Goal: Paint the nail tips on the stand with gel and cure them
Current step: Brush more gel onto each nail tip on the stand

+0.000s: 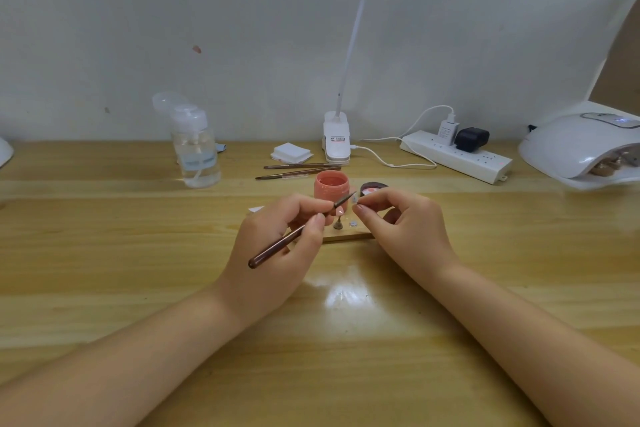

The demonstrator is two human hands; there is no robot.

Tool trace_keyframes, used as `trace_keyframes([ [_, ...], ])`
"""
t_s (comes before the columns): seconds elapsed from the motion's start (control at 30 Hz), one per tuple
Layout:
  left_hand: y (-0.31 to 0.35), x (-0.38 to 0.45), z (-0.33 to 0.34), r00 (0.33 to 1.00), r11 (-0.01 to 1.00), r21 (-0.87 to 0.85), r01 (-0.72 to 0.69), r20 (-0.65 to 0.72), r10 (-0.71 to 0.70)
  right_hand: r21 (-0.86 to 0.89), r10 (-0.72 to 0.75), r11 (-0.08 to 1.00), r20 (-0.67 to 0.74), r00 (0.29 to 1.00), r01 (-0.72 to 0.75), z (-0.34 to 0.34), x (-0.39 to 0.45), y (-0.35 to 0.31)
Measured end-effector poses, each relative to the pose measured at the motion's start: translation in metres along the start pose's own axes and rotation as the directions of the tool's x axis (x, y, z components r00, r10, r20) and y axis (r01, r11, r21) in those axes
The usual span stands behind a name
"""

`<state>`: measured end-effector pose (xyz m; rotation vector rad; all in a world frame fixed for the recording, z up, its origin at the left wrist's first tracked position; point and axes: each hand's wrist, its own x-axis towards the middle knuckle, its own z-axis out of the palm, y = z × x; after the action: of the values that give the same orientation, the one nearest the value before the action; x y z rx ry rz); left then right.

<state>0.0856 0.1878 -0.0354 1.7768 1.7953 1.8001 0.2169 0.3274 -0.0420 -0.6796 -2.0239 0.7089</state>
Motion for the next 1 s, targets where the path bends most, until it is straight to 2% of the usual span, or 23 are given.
trace_keyframes([
  [0.2, -0.0008, -0.0008, -0.0017, 0.998, 0.999, 0.0, 0.039, 0.049, -0.039, 0.001, -0.013, 1.0, -0.011, 1.0, 0.013, 0.0005, 0.0004, 0.0008],
  [0.5, -0.0019, -0.0009, 0.0002, 0.994, 0.989, -0.095, 0.111, 0.021, -0.11, 0.007, -0.001, 1.0, 0.0, 1.0, 0.001, 0.0004, 0.0008, 0.0027],
  [0.63, -0.0034, -0.0012, -0.002, 0.993, 0.988, -0.099, 0.114, 0.046, -0.11, 0.019, -0.001, 1.0, 0.003, 1.0, 0.001, 0.0002, 0.0009, 0.0031],
  [0.8, -0.0025, -0.0018, -0.0019, 0.994, 0.982, -0.157, 0.107, -0.008, -0.109, 0.019, -0.001, 1.0, 0.015, 1.0, 0.001, 0.0008, 0.0013, 0.0031],
  [1.0, -0.0023, -0.0009, 0.0003, 0.993, 0.984, -0.136, 0.115, 0.023, -0.113, 0.009, -0.011, 1.0, 0.008, 1.0, 0.011, 0.0009, 0.0011, 0.0034],
])
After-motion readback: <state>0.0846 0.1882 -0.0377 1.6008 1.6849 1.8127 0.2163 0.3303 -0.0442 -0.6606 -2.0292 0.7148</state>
